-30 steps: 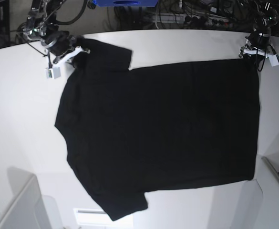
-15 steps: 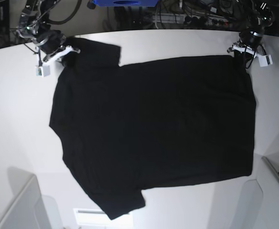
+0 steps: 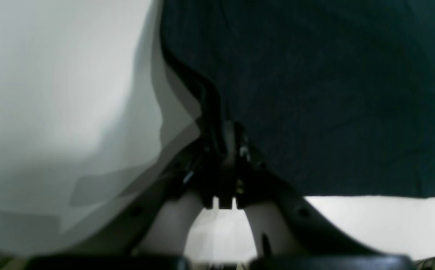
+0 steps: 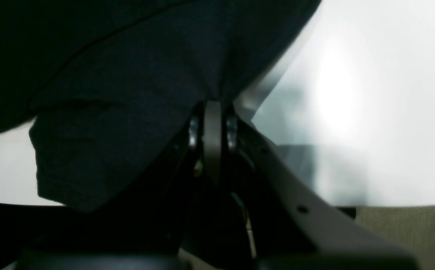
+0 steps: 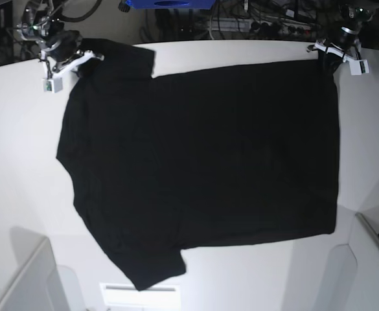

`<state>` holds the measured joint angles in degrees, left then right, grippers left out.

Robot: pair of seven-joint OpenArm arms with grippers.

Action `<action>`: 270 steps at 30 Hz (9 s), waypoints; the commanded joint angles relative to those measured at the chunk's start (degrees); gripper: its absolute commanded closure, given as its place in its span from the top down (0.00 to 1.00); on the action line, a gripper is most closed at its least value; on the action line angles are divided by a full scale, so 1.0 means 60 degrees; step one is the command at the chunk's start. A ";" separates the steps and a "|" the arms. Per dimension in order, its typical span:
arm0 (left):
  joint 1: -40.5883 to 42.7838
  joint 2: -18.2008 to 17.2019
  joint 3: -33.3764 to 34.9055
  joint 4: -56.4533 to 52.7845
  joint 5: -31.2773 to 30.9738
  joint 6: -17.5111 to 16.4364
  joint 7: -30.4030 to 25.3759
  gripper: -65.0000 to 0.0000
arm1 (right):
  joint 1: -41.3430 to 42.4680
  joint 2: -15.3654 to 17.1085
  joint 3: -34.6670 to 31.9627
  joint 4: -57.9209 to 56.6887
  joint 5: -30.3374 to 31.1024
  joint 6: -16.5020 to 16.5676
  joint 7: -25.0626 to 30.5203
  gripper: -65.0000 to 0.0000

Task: Fold the T-shirt properly
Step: 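Drag the gripped shoulder corners toward the robot, straightening the shirt, then lift the shoulder corners and pull them apart to stretch the shirt, then lay the shirt flat and release both grippers at the shoulders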

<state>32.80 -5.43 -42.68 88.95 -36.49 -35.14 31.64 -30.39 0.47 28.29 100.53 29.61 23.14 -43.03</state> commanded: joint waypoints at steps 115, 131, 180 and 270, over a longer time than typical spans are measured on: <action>-0.2704 0.0473 -0.0265 0.3029 0.0243 0.2991 0.2060 0.00 | 0.5688 0.1116 -0.1324 -0.1334 -0.0121 -0.0171 -0.2009 0.00; -0.3613 0.0414 -0.0265 0.2150 0.0272 0.3387 0.2075 0.00 | 0.6714 0.1087 -0.1602 -0.2741 -0.0121 -0.0171 -0.1965 0.00; -0.4843 -0.0538 -0.0777 0.1344 0.0184 0.3958 0.2617 0.82 | 0.5805 0.1116 -0.1778 -0.2110 -0.0106 -0.2164 0.1640 0.33; -0.2074 -0.0274 -0.0455 0.1227 0.0184 0.2420 0.2412 0.00 | 0.2890 0.0354 0.1079 -0.0425 0.1652 -0.3922 0.0424 0.00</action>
<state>20.14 -6.22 -45.12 95.15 -34.81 -20.40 47.20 -13.37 1.87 34.46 96.75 39.00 -0.60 -42.06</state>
